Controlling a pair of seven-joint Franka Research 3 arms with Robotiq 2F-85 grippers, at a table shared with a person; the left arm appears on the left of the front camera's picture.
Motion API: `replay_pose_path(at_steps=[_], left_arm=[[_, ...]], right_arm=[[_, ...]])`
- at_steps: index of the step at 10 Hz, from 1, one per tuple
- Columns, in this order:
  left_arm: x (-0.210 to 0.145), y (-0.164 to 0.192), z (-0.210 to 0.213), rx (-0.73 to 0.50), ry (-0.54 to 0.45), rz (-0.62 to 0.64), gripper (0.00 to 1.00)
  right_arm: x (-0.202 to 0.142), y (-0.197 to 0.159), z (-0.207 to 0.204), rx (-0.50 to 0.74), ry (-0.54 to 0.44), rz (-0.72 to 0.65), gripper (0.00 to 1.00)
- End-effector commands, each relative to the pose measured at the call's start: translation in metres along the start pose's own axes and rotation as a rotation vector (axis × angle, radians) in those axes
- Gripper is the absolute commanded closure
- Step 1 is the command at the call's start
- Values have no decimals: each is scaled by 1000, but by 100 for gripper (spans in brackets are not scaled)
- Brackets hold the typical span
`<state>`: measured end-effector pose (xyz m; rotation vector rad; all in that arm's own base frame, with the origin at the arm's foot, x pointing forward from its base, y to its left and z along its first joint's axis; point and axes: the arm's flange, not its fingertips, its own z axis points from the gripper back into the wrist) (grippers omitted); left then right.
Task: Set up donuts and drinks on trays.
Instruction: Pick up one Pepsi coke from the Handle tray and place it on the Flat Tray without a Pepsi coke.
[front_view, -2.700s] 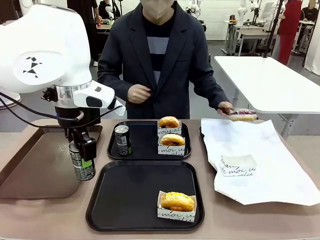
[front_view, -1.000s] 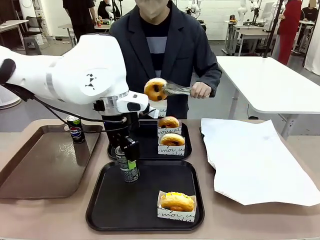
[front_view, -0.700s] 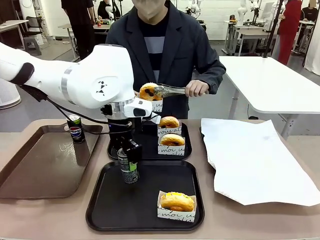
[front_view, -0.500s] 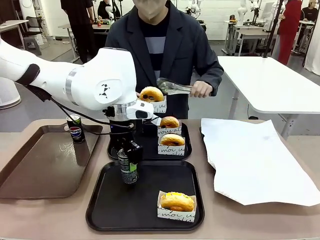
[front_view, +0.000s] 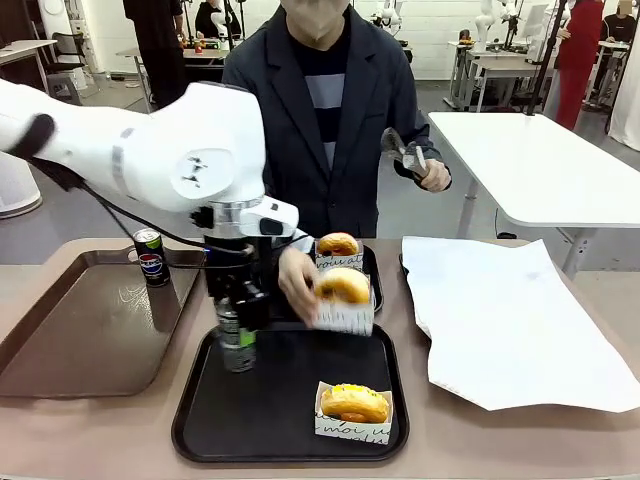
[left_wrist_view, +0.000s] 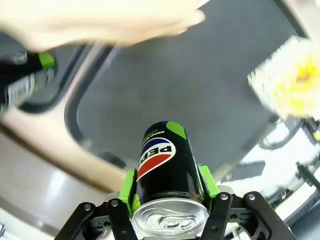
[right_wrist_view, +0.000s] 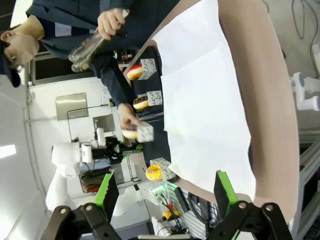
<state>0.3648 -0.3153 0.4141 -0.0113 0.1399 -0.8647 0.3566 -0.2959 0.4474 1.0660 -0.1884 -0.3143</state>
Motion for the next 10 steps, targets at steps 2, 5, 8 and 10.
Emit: replay_pose_path(at_steps=[2,5,8,10], left_arm=[[-128,-8,51,128,79,-73,41],[-156,-6,50,129,26,-32,41],[-139,-2,53,123,15,-54,41],[-99,-3,41,112,-46,-38,41]], right_arm=[[-2,1,0,11,-3,7,0],[-2,1,0,11,-3,7,0],[-2,1,0,11,-3,7,0],[-2,1,0,11,-3,7,0]])
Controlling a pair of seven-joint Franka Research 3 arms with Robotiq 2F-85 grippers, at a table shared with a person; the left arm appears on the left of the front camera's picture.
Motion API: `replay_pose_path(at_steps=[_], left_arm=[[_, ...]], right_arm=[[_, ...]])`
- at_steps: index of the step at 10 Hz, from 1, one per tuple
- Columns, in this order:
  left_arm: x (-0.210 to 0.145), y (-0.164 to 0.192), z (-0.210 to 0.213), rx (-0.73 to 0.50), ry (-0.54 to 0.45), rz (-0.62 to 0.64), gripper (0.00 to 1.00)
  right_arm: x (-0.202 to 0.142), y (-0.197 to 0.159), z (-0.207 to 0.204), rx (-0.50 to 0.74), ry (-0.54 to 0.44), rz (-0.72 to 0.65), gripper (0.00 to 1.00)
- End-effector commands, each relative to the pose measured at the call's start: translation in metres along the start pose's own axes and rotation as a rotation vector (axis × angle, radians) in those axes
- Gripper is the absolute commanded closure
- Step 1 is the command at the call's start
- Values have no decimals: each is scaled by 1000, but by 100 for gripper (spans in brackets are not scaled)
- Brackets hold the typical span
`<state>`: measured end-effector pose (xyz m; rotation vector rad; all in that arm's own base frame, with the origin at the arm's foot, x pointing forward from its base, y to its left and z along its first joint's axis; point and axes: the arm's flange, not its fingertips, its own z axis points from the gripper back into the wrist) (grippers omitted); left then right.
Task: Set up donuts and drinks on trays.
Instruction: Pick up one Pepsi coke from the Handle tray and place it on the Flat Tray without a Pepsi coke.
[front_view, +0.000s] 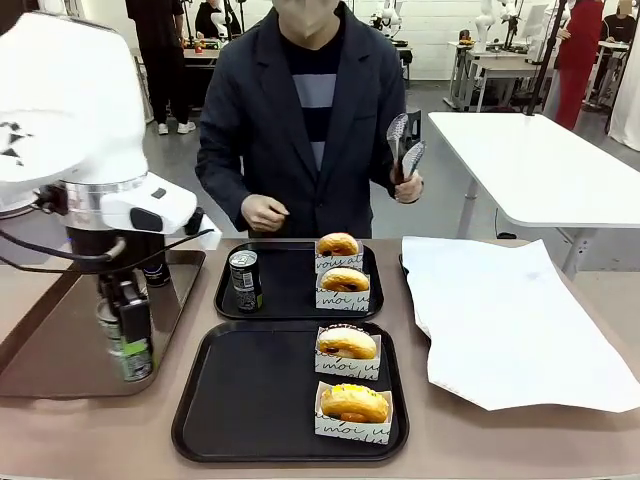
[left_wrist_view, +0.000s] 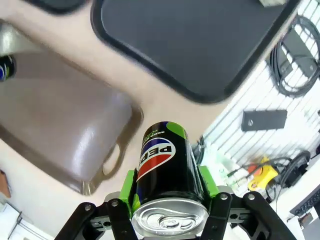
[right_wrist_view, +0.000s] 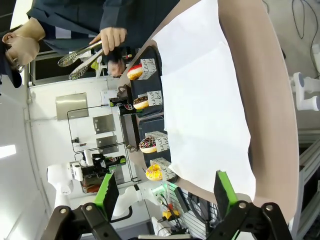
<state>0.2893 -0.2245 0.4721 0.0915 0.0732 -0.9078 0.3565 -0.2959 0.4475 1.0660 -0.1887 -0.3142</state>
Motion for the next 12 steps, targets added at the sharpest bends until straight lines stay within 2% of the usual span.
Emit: replay_pose_path(at_steps=[1,4,7,12], left_arm=[[50,3,-12,-32,-27,-2,41],[113,11,-47,-61,-20,5,41],[143,23,-72,-95,-50,37,41],[131,16,-81,-71,-92,21,41]], right_arm=[[-2,0,0,10,-3,7,0],[-2,0,0,10,-3,7,0],[-2,0,0,10,-3,7,0],[-2,0,0,10,-3,7,0]])
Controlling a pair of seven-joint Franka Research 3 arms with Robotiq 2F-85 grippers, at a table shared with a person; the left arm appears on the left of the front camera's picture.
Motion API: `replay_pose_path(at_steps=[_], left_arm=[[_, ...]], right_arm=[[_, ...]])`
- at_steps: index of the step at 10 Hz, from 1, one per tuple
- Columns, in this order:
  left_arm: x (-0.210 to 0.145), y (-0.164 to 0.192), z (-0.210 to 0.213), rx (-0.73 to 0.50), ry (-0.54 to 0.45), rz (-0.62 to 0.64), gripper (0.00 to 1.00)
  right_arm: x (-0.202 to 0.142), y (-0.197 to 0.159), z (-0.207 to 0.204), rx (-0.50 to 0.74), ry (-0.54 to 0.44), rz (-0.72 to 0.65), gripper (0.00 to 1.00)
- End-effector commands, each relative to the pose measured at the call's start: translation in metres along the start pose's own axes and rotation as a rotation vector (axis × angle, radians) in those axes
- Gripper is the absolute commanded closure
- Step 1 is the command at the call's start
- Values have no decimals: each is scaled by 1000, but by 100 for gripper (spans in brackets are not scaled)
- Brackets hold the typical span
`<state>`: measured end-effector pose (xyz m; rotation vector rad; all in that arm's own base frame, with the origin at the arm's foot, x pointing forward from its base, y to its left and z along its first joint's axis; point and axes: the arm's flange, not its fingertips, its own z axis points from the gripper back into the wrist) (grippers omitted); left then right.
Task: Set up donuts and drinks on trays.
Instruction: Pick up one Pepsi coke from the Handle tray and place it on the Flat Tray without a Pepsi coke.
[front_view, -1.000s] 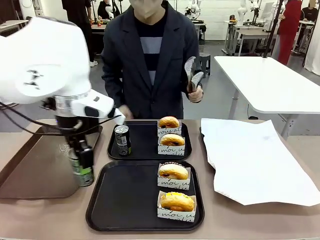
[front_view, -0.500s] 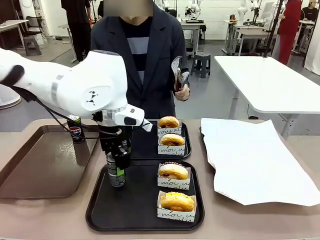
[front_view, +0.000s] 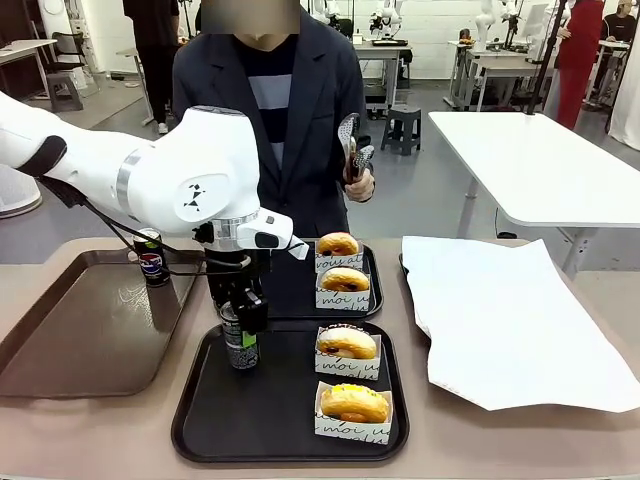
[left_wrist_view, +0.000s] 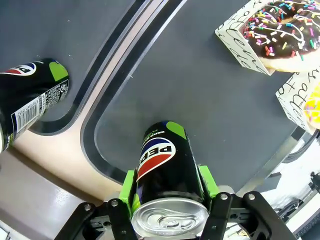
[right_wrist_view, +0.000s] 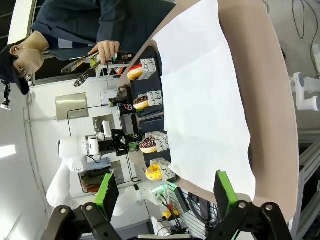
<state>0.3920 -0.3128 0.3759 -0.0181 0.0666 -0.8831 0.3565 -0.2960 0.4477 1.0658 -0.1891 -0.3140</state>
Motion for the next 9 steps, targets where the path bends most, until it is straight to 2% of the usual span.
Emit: replay_pose_path(at_steps=[1,3,4,5,6,9], left_arm=[[-12,-7,2,25,-44,-5,41],[-15,-13,0,42,-50,-9,41],[-19,-16,1,38,-62,-17,24],[-23,-21,6,40,-83,-22,22],[-28,-25,15,44,-103,-37,5],[-54,-34,46,85,-199,-17,0]], right_arm=[[-2,0,0,11,-2,6,0],[-2,0,0,11,-2,6,0],[-2,0,0,11,-2,6,0],[-2,0,0,11,-2,6,0],[-2,0,0,11,-2,6,0],[-2,0,0,11,-2,6,0]])
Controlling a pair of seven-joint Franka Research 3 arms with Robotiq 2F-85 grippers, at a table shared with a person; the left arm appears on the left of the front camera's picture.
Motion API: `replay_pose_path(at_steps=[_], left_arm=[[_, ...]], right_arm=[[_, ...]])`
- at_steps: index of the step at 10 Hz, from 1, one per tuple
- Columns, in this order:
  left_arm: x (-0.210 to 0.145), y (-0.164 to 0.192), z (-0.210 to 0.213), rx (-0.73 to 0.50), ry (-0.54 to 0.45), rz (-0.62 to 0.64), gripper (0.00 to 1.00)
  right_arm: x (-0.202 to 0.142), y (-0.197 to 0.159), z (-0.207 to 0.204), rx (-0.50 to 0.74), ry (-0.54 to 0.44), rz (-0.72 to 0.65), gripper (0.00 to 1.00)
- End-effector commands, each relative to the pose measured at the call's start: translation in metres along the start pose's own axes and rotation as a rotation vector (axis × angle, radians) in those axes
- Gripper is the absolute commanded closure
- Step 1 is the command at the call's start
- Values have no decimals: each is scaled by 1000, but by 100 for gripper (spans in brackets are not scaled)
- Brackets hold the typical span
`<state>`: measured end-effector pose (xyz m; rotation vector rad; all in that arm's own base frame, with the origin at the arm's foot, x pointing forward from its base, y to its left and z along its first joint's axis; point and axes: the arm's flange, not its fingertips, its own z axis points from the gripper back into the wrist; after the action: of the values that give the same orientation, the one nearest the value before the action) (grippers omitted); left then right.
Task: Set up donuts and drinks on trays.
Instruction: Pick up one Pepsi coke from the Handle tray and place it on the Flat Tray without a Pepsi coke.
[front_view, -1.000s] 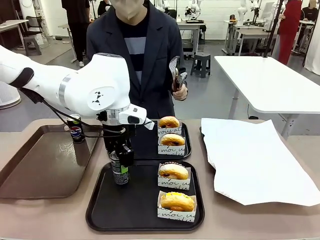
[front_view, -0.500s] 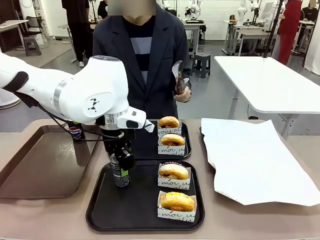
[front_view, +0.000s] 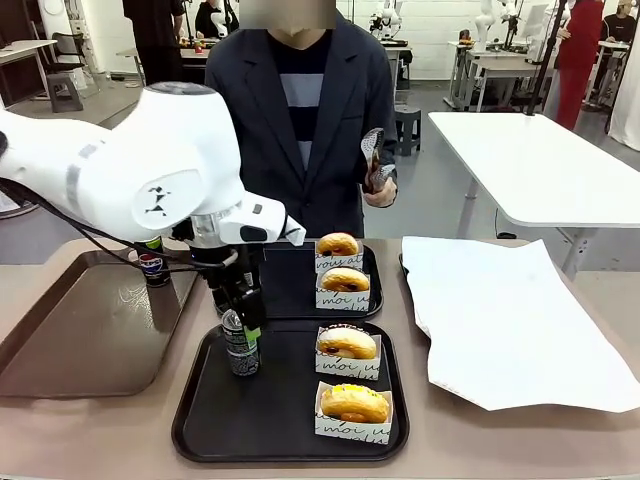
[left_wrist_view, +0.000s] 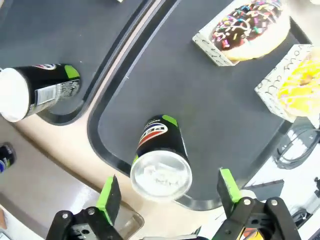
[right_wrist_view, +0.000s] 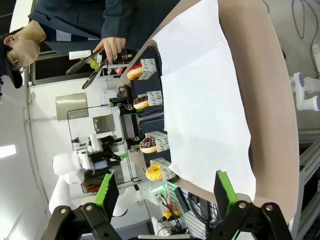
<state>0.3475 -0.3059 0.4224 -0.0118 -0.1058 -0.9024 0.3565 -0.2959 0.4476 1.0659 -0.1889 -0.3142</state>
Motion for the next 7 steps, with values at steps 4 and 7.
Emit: replay_pose_path(at_steps=[4,7], left_arm=[[-55,4,48,38,-124,66,0],[-56,14,40,57,-75,117,0]], right_arm=[[-2,0,0,10,-2,7,0],[-2,0,0,10,-2,7,0]])
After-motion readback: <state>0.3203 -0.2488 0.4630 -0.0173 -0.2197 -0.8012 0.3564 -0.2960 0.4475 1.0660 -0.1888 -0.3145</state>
